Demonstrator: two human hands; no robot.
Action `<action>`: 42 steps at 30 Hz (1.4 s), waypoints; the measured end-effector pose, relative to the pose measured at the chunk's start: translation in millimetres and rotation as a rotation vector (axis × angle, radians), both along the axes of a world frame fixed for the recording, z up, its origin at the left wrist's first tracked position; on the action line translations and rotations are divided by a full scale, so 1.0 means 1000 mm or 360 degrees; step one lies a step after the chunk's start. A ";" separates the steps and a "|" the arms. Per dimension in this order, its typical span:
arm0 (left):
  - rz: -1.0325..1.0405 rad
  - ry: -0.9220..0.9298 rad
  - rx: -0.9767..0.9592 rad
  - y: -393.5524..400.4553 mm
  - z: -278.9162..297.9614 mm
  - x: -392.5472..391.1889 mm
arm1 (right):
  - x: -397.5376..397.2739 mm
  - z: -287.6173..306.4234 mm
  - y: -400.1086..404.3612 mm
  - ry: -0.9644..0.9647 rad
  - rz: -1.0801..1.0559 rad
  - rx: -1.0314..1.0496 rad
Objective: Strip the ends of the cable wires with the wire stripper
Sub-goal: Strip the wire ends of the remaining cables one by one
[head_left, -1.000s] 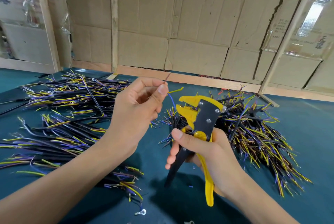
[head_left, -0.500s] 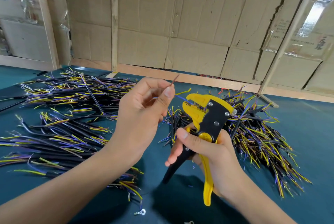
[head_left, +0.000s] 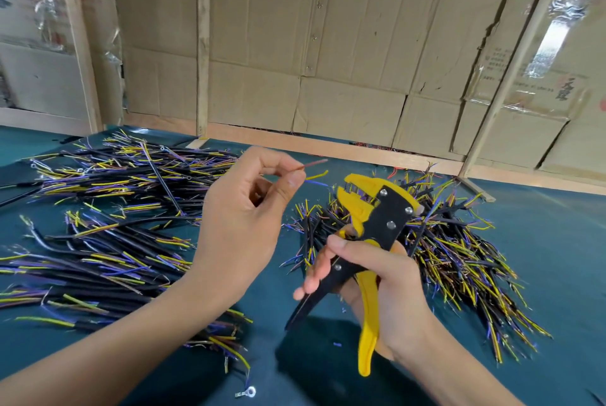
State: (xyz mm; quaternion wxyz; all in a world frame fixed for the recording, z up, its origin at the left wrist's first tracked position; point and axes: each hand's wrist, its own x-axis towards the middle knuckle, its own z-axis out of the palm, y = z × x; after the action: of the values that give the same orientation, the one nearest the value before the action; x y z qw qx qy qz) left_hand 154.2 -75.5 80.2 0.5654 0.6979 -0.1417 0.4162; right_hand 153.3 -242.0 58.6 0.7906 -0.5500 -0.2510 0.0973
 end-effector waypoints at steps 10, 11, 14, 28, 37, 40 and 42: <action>0.0421 -0.0428 0.0636 0.011 -0.009 0.005 | 0.001 0.000 -0.002 -0.0134 0.0059 -0.0029; 0.0421 -0.0422 0.0606 0.012 -0.008 0.006 | 0.001 0.000 -0.003 -0.0134 0.0049 -0.0056; 0.0415 -0.0450 0.0608 0.013 -0.008 0.006 | 0.001 -0.001 -0.003 -0.0107 0.0044 -0.0093; 0.0254 -0.0518 0.0828 0.010 -0.013 0.008 | -0.010 0.005 0.008 0.0191 -0.0124 -0.0172; 0.0344 -0.0378 0.0986 0.026 -0.009 0.020 | -0.006 0.005 0.012 0.0468 0.0086 0.0191; 0.0390 -0.0285 0.1070 0.036 -0.005 0.037 | 0.000 0.009 0.008 0.0587 0.0009 0.0446; 0.0457 -0.0271 0.1192 0.032 0.000 0.051 | 0.004 0.013 0.001 0.0660 -0.0007 0.0630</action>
State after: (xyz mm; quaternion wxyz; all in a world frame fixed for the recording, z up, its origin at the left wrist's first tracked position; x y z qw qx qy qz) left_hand 205.5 -44.0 80.2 0.1946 0.8312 -0.2307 0.4669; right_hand 157.7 -240.9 71.5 0.9172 -0.3539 -0.0969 0.1551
